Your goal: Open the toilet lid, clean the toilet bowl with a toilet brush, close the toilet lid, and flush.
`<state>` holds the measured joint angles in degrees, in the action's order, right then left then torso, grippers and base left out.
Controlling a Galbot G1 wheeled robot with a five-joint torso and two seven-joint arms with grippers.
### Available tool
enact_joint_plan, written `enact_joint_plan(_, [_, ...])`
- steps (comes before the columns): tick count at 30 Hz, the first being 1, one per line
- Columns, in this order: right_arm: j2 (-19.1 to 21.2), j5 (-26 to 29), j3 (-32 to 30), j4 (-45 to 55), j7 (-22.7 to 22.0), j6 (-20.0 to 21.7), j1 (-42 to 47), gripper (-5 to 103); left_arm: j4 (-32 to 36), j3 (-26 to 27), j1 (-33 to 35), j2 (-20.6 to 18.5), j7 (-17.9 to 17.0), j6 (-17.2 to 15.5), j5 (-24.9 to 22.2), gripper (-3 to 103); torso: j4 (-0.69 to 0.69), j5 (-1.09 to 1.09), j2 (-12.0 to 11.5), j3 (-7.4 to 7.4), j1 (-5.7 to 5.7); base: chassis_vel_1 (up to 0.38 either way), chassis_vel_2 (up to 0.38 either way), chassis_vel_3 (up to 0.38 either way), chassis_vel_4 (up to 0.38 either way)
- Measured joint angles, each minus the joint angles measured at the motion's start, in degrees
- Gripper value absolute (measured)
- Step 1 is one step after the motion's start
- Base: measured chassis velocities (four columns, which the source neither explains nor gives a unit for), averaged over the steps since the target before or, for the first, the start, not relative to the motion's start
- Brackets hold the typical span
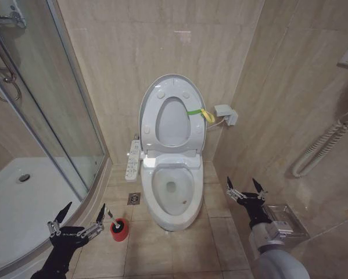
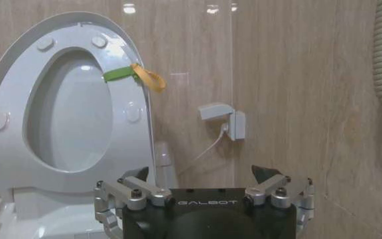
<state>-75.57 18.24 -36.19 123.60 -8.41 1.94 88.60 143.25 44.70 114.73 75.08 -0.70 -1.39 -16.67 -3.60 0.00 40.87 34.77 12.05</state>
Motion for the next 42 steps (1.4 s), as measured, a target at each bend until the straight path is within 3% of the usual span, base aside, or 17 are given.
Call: enact_joint_plan(42, [0.0,-0.01,0.0,-0.02,-0.01,-0.01,-0.01,100,0.0,0.0,0.0,0.0,0.0,0.0,0.0,100,0.0,0.0,0.0,0.0,0.0,0.0,0.0,0.0,0.0])
